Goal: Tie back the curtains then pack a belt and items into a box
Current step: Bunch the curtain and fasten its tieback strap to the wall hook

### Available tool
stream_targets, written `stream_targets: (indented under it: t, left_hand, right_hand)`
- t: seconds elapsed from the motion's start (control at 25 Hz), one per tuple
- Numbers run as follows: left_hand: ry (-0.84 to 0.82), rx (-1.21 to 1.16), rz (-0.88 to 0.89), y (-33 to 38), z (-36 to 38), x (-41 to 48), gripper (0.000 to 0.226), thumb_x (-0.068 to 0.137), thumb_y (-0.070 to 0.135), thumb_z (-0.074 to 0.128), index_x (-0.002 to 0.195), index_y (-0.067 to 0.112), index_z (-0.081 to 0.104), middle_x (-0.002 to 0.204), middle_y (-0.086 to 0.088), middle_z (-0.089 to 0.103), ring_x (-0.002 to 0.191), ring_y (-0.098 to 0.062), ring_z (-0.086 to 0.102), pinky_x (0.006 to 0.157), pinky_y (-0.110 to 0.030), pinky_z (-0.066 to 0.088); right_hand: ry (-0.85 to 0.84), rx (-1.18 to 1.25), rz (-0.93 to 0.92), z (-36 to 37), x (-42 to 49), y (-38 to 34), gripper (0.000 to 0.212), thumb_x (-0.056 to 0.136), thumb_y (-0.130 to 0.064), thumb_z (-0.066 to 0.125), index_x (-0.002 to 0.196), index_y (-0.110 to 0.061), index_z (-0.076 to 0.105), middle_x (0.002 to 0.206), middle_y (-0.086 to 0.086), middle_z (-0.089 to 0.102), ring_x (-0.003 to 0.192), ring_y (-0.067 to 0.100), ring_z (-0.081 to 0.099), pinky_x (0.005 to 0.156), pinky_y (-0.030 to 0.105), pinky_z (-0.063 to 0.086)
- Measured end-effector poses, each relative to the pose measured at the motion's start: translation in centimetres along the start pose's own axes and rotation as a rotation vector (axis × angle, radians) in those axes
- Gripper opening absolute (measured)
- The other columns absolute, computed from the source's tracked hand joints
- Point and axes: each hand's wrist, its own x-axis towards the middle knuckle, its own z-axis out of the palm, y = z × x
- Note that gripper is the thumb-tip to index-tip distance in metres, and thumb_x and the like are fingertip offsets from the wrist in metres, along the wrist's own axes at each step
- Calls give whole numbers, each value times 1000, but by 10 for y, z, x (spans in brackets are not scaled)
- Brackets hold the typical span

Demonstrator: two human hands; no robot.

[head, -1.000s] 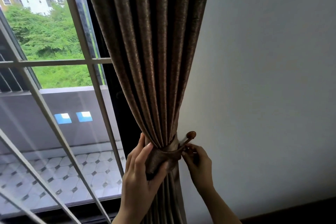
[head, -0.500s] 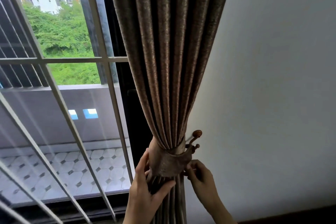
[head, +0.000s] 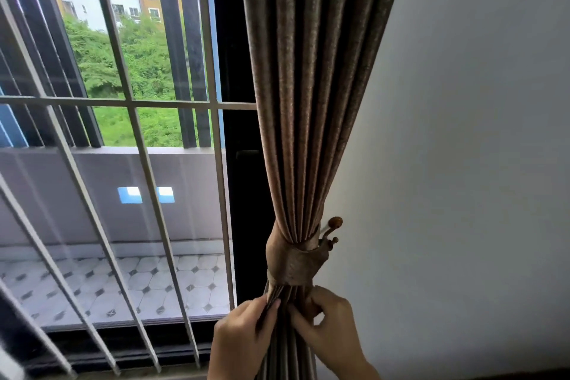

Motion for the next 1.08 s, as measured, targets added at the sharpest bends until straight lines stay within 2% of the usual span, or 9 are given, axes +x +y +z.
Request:
stream_targets:
  t: [0.2, 0.32, 0.4, 0.52, 0.64, 0.76, 0.84, 0.96, 1.08]
  left_hand:
    - [-8, 112, 53, 3, 15, -17, 40, 93, 31, 48, 73, 11, 76, 52, 2, 60, 42, -10, 54, 54, -20, 45]
    - [-125, 125, 59, 2, 12, -7, 6, 77, 13, 74, 72, 11, 72, 54, 3, 60, 42, -10, 55, 50, -19, 43]
    - [-207, 33, -15, -2, -2, 5, 21, 63, 11, 85, 77, 14, 69, 60, 5, 64, 48, -5, 57, 56, -14, 43]
    - [-177, -159, -34, 0, -34, 31, 29, 82, 28, 63, 103, 10, 68, 81, 0, 70, 68, -3, 61, 66, -3, 46]
    - [-206, -187, 115, 8, -39, 68, 28, 89, 14, 59, 115, 5, 63, 105, -10, 67, 79, -9, 65, 74, -19, 55]
    - [-294, -133, 219, 13, -31, 94, 29, 90, 11, 58, 118, 5, 60, 117, -10, 62, 88, -21, 67, 79, -32, 56]
    - [-299, -116, 223, 13, -26, 104, 27, 90, 14, 56, 115, 6, 61, 115, -10, 62, 89, -25, 66, 77, -37, 56]
    - [-275, -70, 231, 17, -22, 114, 17, 91, 15, 55, 102, 7, 66, 100, -10, 63, 81, -27, 63, 68, -42, 54]
    - [-285, -3, 292, 18, -23, 121, 18, 90, 19, 52, 91, 9, 68, 91, -9, 62, 78, -27, 62, 61, -43, 54]
  right_hand:
    - [188, -200, -62, 16, -26, 4, 18, 70, -38, 59, 65, -25, 48, 50, -10, 51, 43, 6, 45, 42, 13, 37]
    - [81, -229, -25, 4, -17, -6, 21, 74, -50, 56, 78, -30, 51, 57, -17, 55, 48, -4, 46, 51, 3, 34]
    - [-4, -158, -22, -12, -3, -14, 29, 76, -61, 55, 79, -32, 57, 67, -23, 55, 60, -8, 52, 61, 5, 39]
    - [199, -125, -162, -38, 25, -27, 15, 85, -36, 57, 83, -21, 59, 78, -17, 55, 71, -6, 52, 67, 8, 39]
    - [126, -242, -213, -54, 51, -41, 14, 86, -20, 59, 97, -11, 63, 93, 2, 60, 73, -2, 52, 70, 16, 43]
    - [6, -282, -200, -66, 60, -54, 21, 87, -19, 62, 107, -13, 63, 98, -4, 60, 76, 6, 56, 66, 13, 43]
    - [-52, -294, -199, -73, 66, -59, 23, 88, -23, 62, 109, -12, 63, 98, -2, 64, 77, 14, 61, 67, 14, 44]
    - [-152, -464, -160, -76, 74, -61, 22, 87, -29, 61, 104, -15, 65, 97, 3, 67, 82, 23, 63, 71, 30, 49]
    - [-97, -582, -152, -72, 74, -62, 22, 89, -34, 58, 104, -20, 64, 96, -1, 65, 84, 22, 61, 66, 27, 42]
